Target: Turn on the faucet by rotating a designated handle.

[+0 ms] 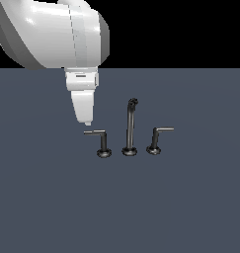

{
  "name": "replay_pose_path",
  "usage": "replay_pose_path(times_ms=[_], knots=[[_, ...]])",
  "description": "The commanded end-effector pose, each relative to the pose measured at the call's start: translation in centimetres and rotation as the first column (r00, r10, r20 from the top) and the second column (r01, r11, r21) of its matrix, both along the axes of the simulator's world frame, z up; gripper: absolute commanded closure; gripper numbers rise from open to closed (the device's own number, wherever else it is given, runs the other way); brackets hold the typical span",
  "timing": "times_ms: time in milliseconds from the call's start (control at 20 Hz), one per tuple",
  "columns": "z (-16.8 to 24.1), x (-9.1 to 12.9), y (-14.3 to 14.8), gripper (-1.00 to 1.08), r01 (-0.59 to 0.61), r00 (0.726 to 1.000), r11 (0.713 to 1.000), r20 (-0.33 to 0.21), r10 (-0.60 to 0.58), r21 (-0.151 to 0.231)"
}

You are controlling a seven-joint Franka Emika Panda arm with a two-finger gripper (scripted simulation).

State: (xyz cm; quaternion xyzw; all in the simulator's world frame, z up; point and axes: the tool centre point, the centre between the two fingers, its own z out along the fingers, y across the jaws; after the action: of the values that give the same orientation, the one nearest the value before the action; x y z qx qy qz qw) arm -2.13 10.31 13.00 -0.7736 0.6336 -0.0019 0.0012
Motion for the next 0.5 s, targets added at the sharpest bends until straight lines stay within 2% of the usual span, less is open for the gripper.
replay_pose_path(times_ms=[0, 450], knots=[[-1.0, 0.7, -0.2, 1.08, 0.038, 0.999, 0.999, -0.001, -0.038, -0.001], [-3.1, 2.3, -0.8, 1.08, 0.119, 0.993, 0.993, -0.004, -0.119, -0.001]])
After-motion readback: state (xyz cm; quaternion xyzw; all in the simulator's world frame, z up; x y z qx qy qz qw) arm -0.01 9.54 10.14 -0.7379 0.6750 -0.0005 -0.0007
